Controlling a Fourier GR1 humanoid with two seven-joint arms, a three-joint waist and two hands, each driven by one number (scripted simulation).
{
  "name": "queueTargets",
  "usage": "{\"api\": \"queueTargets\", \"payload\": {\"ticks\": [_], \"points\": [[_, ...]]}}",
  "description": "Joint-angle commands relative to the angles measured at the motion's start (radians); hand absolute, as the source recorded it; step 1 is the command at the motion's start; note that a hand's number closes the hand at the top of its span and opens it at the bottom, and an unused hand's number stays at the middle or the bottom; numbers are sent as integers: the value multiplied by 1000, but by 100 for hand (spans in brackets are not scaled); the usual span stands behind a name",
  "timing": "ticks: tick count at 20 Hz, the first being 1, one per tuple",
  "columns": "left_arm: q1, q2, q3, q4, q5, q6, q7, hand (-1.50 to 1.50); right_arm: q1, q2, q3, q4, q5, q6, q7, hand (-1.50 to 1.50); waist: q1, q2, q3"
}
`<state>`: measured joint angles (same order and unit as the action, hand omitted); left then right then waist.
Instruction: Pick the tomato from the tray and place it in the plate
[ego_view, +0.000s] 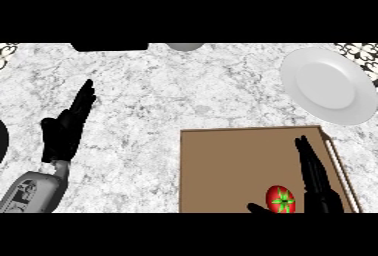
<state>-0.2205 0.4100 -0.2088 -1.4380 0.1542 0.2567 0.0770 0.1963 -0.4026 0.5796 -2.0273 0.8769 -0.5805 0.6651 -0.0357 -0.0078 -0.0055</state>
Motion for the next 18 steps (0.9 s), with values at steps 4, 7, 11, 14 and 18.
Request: {"api": "queueTargets", "payload": {"ticks": [4, 7, 11, 14, 18], "points": [[-36, -17, 15, 36, 13, -23, -11, 0, 56, -120, -23, -270, 15, 432, 355, -150, 12, 9, -2], [-45, -46, -21, 34, -28, 5, 6, 0, 31, -104, -1, -425, -10, 598, 526, -150, 22, 9, 0], [-29, -40, -11, 30, -31, -20, -21, 0, -25, -72, -49, -411, -93, 739, 627, -150, 42, 11, 2], [-58, 5, 48, 55, 15, -92, -18, 0, -34, -28, -48, -390, -103, 783, 630, -150, 37, 10, 3], [-67, -63, 6, 39, -55, -22, 13, 0, -78, 63, -57, -292, -86, 786, 611, -150, 37, 9, 5]]}}
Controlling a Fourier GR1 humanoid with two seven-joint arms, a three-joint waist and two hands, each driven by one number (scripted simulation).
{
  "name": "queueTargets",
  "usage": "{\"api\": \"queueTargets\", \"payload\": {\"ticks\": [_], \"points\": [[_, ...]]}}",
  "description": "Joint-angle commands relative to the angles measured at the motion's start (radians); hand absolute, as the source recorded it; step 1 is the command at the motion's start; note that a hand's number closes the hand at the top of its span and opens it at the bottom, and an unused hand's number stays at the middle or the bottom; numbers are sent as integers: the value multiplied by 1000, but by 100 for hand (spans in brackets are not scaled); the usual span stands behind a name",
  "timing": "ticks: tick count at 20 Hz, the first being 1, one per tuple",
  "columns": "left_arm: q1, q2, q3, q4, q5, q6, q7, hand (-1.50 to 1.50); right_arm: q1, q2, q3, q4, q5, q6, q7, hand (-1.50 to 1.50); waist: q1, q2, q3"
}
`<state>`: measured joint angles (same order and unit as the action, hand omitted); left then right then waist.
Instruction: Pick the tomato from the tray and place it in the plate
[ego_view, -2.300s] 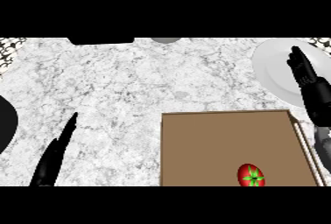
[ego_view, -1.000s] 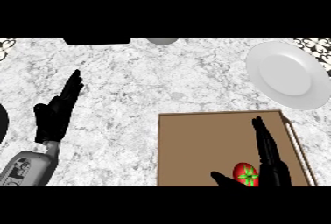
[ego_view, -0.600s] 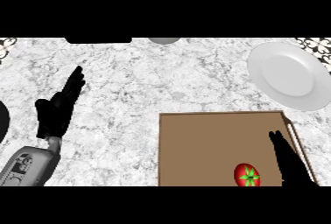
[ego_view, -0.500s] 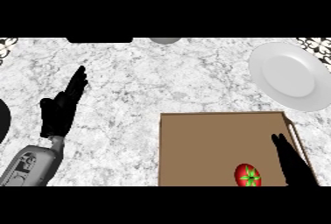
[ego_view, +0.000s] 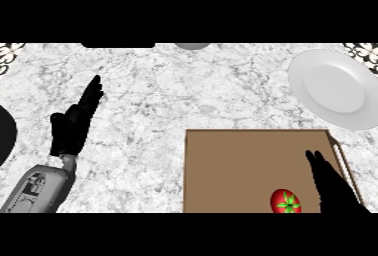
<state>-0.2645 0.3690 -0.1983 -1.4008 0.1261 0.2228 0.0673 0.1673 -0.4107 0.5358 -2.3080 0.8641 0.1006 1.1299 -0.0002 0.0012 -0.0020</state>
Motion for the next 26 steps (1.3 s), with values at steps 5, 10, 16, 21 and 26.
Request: {"api": "queueTargets", "payload": {"ticks": [5, 10, 16, 21, 26], "points": [[-24, -12, 24, 19, 0, -38, 18, 0, -22, 57, -70, 18, -144, 189, 130, -150, -2, 2, 1], [-18, -37, 19, 47, -45, -18, -5, 0, 32, 94, -8, 124, -89, 143, 74, -150, -9, 0, 1], [44, -53, 23, -12, -78, -17, -16, 0, -6, 118, -86, 226, -127, 173, 20, -150, 0, -1, 2], [7, -69, 86, 66, -58, -71, -61, 0, -31, 126, -174, 330, -146, 164, -77, -150, -2, 0, 2], [-15, -59, 117, 8, -79, -97, 30, 0, 22, 146, -166, 309, -114, 170, -87, -150, -3, -2, 2]]}}
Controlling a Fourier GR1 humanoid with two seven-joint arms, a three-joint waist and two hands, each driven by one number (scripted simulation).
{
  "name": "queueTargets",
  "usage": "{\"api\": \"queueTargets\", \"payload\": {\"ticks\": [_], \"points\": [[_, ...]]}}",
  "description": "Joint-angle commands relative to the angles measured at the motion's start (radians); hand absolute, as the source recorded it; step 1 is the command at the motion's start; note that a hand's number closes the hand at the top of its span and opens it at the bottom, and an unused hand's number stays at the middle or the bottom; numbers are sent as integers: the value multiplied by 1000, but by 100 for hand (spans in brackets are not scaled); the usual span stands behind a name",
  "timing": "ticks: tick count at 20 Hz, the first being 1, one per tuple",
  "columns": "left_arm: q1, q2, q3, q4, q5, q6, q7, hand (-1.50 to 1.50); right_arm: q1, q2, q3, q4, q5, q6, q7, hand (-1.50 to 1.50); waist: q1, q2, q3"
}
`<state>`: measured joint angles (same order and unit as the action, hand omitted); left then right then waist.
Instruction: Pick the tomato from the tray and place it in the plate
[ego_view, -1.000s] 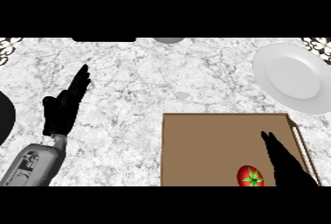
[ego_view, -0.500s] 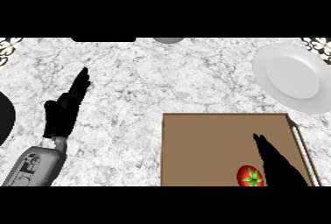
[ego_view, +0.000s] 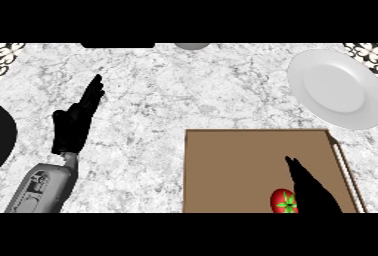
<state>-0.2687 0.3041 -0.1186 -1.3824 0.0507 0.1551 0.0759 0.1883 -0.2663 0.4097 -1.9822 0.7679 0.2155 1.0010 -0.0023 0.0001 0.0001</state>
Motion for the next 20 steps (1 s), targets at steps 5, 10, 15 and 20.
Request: {"api": "queueTargets", "payload": {"ticks": [5, 10, 15, 20], "points": [[28, -37, 0, -79, -61, -16, 50, 0, -1, -8, -41, 99, 93, -54, -99, 150, 1, -1, 0], [-47, -60, 46, -43, -74, -25, 90, 0, -26, 20, -60, 139, 122, -74, -133, 150, 0, 0, 0], [18, -45, 59, -49, -52, -46, 33, 0, 20, -304, -410, 172, -118, -17, -458, 150, -11, 4, 5], [18, -42, 70, -45, -51, -40, 25, 0, -26, -463, -574, 354, -191, 12, -647, 150, -7, 11, 12]]}}
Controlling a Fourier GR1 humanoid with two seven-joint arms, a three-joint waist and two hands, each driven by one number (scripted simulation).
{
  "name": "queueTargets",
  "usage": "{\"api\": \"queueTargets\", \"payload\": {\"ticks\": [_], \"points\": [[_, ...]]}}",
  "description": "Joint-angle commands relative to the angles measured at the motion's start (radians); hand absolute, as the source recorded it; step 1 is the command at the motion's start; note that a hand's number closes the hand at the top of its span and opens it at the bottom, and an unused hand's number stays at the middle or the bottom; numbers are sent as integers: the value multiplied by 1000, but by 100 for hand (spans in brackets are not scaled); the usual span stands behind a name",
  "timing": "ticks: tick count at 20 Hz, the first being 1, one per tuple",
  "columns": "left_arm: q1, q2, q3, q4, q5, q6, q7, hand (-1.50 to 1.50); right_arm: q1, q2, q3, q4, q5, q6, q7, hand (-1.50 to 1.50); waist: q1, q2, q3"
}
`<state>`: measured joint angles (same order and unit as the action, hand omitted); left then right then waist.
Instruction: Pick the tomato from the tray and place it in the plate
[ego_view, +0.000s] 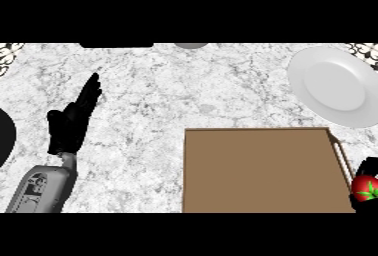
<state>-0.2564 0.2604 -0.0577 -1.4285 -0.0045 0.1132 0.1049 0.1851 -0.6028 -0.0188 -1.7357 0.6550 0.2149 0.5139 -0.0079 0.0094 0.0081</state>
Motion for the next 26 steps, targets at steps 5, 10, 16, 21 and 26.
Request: {"api": "queueTargets", "payload": {"ticks": [5, 10, 16, 21, 26], "points": [[8, 4, 5, -3, 14, -17, -6, 0, -120, -226, -334, 281, -169, -79, -439, 150, 12, -4, 6], [7, -3, 7, 4, 13, -14, -13, 0, -199, -282, -472, 431, -268, -157, -756, 150, 16, -3, 4], [-30, -15, -19, 23, 1, -31, -7, 0, -325, -348, -521, 694, -360, -106, -1116, 150, 43, 6, 0], [-40, -36, -34, 46, -25, -20, -25, 0, -545, -399, -417, 950, -332, 12, -1171, 150, 68, 8, -4], [-69, -25, -15, 45, -19, -33, -21, 0, -750, -369, -330, 1125, -261, 36, -1156, 150, 73, 9, -5]]}}
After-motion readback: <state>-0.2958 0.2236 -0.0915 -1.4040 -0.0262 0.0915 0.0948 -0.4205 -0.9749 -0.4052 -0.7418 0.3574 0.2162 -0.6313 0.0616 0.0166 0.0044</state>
